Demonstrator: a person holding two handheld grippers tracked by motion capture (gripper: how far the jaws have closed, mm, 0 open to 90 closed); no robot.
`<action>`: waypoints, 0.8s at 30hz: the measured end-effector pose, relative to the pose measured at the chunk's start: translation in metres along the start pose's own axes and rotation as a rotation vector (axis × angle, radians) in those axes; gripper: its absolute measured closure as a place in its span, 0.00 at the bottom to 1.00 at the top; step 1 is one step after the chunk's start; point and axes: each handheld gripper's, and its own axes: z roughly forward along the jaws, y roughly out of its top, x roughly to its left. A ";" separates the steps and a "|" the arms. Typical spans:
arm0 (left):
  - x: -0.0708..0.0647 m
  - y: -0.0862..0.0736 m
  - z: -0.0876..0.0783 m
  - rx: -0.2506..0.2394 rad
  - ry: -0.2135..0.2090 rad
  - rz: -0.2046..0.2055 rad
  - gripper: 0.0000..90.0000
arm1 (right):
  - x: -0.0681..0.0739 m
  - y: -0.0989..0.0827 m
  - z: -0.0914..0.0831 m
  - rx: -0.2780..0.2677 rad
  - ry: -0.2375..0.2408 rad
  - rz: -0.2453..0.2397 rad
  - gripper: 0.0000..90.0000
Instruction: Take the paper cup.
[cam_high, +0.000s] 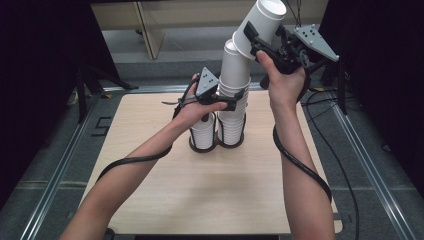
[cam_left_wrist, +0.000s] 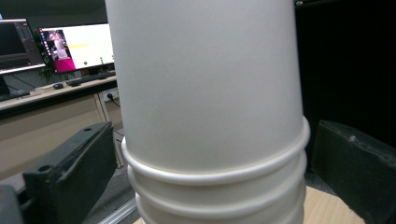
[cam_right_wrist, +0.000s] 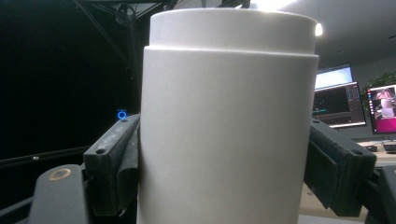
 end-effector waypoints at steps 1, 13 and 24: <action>0.000 0.000 -0.002 -0.008 -0.001 -0.001 0.00 | 0.000 0.000 -0.002 0.001 -0.004 -0.001 0.23; 0.006 -0.002 -0.036 -0.011 -0.009 -0.010 0.00 | -0.012 0.003 -0.031 -0.001 -0.024 -0.003 0.23; -0.003 -0.006 -0.071 -0.037 -0.042 -0.006 0.00 | -0.022 -0.009 -0.060 0.025 -0.053 -0.017 0.23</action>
